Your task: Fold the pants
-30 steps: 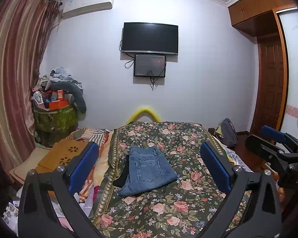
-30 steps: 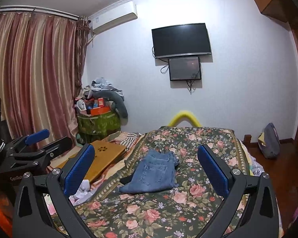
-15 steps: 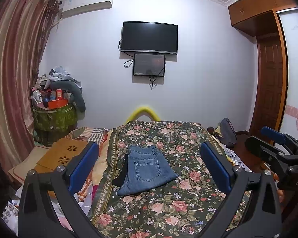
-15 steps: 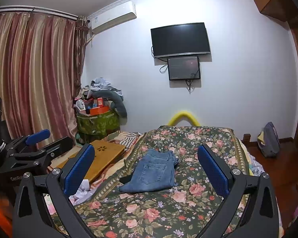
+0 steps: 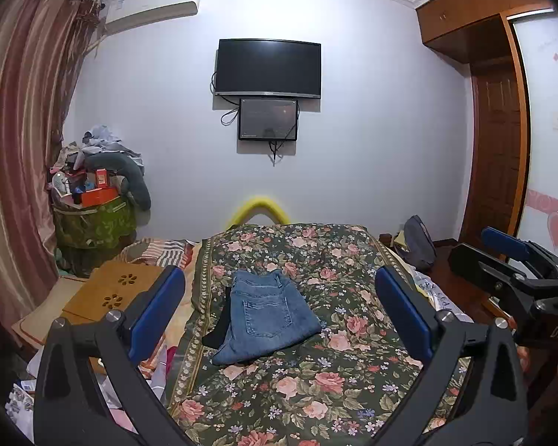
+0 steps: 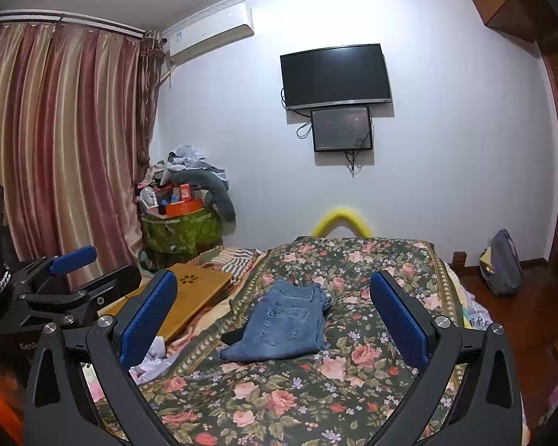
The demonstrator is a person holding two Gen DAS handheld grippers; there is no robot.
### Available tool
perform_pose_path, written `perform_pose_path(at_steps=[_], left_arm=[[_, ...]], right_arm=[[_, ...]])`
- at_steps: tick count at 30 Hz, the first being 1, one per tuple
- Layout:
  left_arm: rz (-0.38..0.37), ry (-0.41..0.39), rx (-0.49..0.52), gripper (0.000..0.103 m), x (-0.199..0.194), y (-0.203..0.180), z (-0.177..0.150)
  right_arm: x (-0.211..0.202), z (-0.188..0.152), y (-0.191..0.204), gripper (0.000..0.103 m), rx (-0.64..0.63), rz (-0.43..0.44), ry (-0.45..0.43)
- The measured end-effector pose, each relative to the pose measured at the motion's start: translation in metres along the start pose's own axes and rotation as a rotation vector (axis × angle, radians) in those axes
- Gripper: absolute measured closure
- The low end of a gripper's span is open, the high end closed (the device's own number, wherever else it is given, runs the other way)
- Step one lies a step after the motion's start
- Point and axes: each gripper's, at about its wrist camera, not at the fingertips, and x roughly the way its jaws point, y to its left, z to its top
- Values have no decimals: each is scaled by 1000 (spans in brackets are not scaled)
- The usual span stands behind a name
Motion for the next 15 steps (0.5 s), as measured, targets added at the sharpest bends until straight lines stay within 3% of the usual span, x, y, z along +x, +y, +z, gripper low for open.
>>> perform_pose_path(at_steps=[15], left_arm=[[-4, 9, -40, 0, 1, 11, 0]], right_arm=[[0, 1, 3, 0, -4, -5, -1]])
